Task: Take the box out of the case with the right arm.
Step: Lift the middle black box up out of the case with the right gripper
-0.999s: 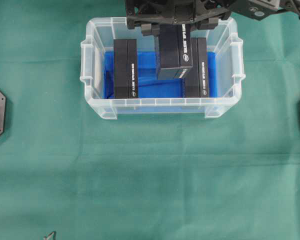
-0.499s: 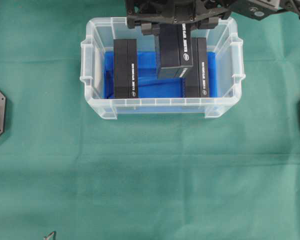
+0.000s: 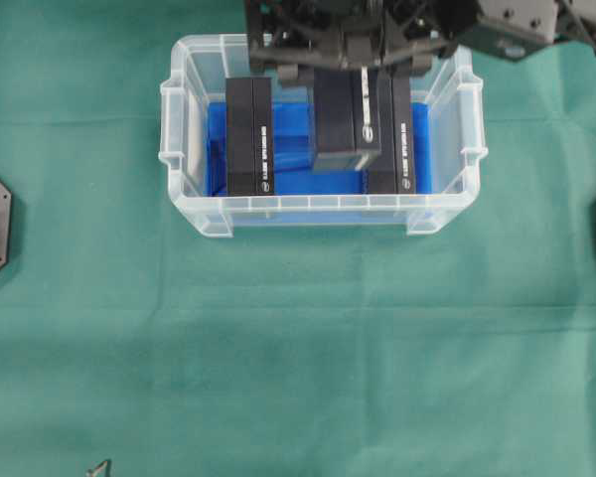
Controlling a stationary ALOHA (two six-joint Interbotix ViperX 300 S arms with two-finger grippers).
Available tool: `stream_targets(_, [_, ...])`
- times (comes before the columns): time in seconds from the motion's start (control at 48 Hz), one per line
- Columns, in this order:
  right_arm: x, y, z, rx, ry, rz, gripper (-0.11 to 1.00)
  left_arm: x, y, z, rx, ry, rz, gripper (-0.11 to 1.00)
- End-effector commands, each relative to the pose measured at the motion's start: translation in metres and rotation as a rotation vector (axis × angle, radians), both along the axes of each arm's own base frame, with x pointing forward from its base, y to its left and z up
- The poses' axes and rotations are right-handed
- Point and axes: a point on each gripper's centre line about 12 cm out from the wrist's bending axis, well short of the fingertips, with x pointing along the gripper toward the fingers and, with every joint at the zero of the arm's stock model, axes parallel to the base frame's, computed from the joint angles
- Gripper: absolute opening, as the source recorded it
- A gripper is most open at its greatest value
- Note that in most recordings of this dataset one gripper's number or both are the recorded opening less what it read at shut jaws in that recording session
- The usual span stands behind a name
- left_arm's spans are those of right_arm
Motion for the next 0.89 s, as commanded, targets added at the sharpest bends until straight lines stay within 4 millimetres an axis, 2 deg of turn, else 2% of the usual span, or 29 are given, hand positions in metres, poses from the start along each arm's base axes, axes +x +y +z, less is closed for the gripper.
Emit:
stream_targets(0.0, [-0.015,0.014,0.033,-0.013,-0.071,0.007,0.67,0.002,0.001,0.007,0.001,-0.022,0.004,0.0])
stream_targets(0.208, [-0.012,0.05,0.033,-0.006,-0.07,0.009,0.67,0.002,0.001,0.008,0.001,-0.023,0.004,0.0])
stream_targets(0.708, [-0.016,0.152,0.03,0.03,-0.095,-0.004,0.67,0.001,0.001,0.007,0.003,-0.018,0.001,0.0])
stream_targets(0.874, [-0.019,0.172,0.03,0.039,-0.104,0.017,0.67,0.0,0.001,0.008,0.001,-0.026,0.006,0.0])
